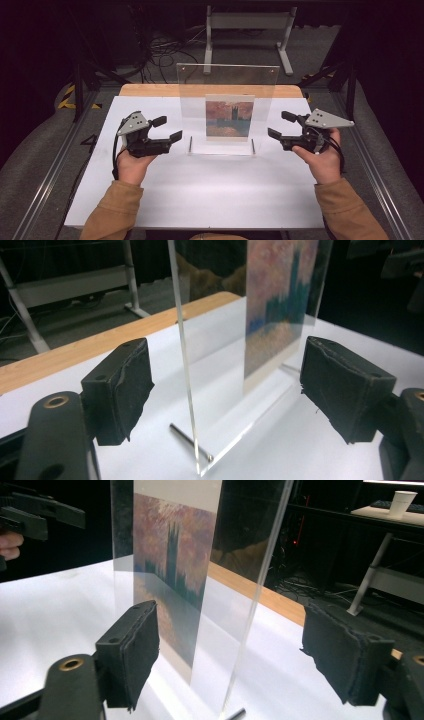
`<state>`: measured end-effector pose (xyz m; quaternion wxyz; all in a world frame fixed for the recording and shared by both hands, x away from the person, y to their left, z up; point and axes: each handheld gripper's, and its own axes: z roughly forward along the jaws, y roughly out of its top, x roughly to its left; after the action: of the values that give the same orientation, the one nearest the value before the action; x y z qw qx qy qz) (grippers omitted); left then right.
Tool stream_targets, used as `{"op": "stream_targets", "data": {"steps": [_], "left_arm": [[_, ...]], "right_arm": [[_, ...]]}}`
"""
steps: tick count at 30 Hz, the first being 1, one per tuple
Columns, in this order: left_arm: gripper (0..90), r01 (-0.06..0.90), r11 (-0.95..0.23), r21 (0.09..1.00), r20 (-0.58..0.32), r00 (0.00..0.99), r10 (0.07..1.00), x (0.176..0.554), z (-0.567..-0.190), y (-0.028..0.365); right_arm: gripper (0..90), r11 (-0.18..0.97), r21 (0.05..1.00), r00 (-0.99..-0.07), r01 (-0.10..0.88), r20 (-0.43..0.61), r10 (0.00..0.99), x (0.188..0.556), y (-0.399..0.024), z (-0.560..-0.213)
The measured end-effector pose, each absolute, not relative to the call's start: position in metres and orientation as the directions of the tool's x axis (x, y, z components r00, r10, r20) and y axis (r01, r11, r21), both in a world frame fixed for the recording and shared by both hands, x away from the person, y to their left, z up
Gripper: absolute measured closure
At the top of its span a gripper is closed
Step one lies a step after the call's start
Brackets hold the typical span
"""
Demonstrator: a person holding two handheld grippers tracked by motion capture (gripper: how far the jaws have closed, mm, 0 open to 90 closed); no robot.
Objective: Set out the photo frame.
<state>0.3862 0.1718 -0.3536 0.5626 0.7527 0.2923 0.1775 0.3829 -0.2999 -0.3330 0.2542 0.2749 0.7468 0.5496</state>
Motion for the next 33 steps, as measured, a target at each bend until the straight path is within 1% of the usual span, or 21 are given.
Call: {"op": "stream_targets", "data": {"steps": [7, 10, 11, 14, 18, 21, 26, 29, 33], "left_arm": [[19.4, 0.257, -0.223, 0.940, -0.054, 0.759, 0.649, 0.370, -0.353, 0.187], [18.2, 0.274, -0.244, 0.930, -0.050, 0.754, 0.654, 0.363, -0.356, 0.196], [18.0, 0.280, -0.255, 0.926, -0.043, 0.748, 0.663, 0.358, -0.358, 0.205], [17.0, 0.287, -0.257, 0.923, -0.041, 0.737, 0.675, 0.354, -0.361, 0.213], [15.9, 0.302, -0.246, 0.921, -0.056, 0.728, 0.683, 0.348, -0.369, 0.225], [14.6, 0.310, -0.262, 0.914, -0.051, 0.728, 0.684, 0.345, -0.376, 0.229], [14.0, 0.309, -0.287, 0.907, -0.019, 0.709, 0.705, 0.342, -0.395, 0.237], [13.5, 0.329, -0.283, 0.901, -0.038, 0.708, 0.705, 0.341, -0.410, 0.241], [13.1, 0.346, -0.289, 0.893, -0.050, 0.714, 0.698, 0.340, -0.427, 0.240]], "right_arm": [[20.9, 0.269, 0.948, -0.714, 0.168, -0.071, 0.697, 0.366, -0.316, -0.335], [16.9, 0.269, 0.946, -0.704, 0.180, -0.067, 0.707, 0.357, -0.326, -0.338], [15.7, 0.272, 0.945, -0.701, 0.183, -0.069, 0.710, 0.355, -0.329, -0.340], [14.6, 0.277, 0.941, -0.699, 0.193, -0.067, 0.712, 0.352, -0.333, -0.344], [13.5, 0.273, 0.934, -0.689, 0.229, -0.043, 0.724, 0.346, -0.342, -0.355], [12.8, 0.261, 0.933, -0.685, 0.246, -0.023, 0.728, 0.342, -0.348, -0.366], [12.8, 0.264, 0.928, -0.698, 0.262, -0.006, 0.716, 0.340, -0.351, -0.388], [11.5, 0.278, 0.924, -0.694, 0.264, -0.019, 0.720, 0.340, -0.352, -0.402], [10.4, 0.277, 0.918, -0.685, 0.286, -0.007, 0.728, 0.342, -0.354, -0.421]]}}
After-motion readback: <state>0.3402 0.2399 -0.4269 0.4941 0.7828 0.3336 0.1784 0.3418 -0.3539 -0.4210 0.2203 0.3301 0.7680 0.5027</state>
